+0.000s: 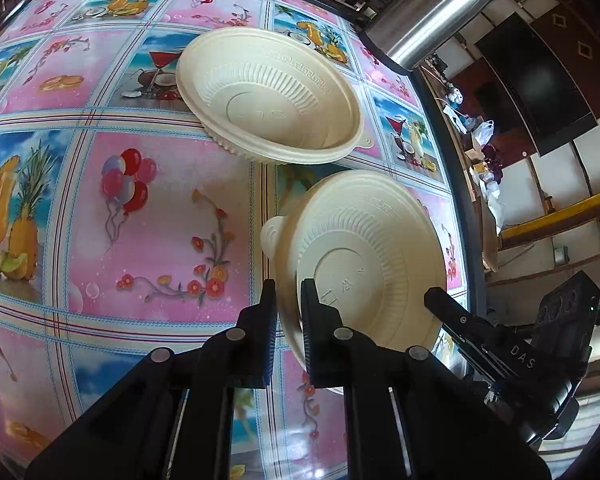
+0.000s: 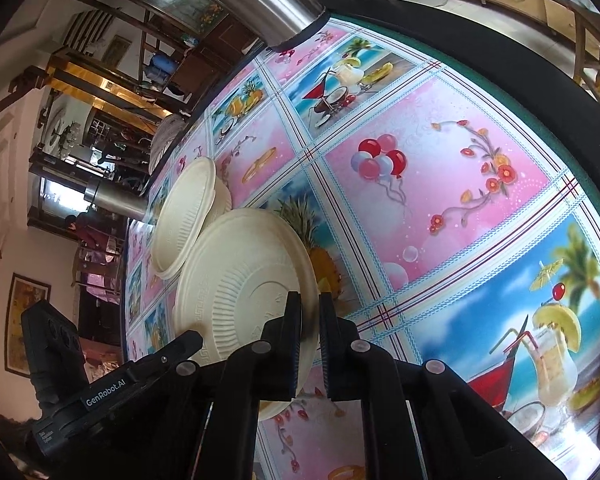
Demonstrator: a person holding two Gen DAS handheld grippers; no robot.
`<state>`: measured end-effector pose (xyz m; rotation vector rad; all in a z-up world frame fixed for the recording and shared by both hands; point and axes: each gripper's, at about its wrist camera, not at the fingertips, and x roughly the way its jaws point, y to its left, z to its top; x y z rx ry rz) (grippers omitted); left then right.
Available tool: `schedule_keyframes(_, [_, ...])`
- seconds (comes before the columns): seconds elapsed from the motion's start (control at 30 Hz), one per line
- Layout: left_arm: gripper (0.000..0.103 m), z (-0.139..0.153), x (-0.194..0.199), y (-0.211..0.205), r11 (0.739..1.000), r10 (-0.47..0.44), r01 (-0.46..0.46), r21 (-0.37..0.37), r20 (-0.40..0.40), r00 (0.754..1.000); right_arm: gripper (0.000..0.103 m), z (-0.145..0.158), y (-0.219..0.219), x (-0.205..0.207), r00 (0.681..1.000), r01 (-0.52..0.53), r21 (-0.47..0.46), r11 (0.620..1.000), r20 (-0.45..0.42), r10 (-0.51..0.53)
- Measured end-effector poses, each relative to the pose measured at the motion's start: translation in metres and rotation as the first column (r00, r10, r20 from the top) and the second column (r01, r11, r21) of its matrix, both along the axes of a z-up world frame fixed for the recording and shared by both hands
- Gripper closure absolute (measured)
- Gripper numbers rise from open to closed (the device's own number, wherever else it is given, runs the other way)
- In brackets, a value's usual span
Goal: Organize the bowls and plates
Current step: 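Close both grippers on the rim of the beige bowl, then carry the beige bowl with both grippers onto the plate stack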
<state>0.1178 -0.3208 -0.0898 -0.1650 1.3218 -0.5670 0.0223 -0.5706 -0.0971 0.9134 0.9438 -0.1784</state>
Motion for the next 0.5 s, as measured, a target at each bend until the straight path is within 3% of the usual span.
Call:
schedule_keyframes(0.23, [0.094, 0.015, -0.014, 0.032, 0.999, 0.025, -0.024, -0.026, 0.022, 0.999, 0.094, 0.016, 0.019, -0.007, 1.0, -0.023, -0.015, 1.0, 0.01, 0.023])
schedule_keyframes(0.5, [0.093, 0.038, -0.033, 0.099, 0.996, 0.085, -0.082, -0.039, 0.079, 0.993, 0.094, 0.045, 0.075, -0.009, 0.995, -0.091, -0.06, 0.994, 0.031, 0.093])
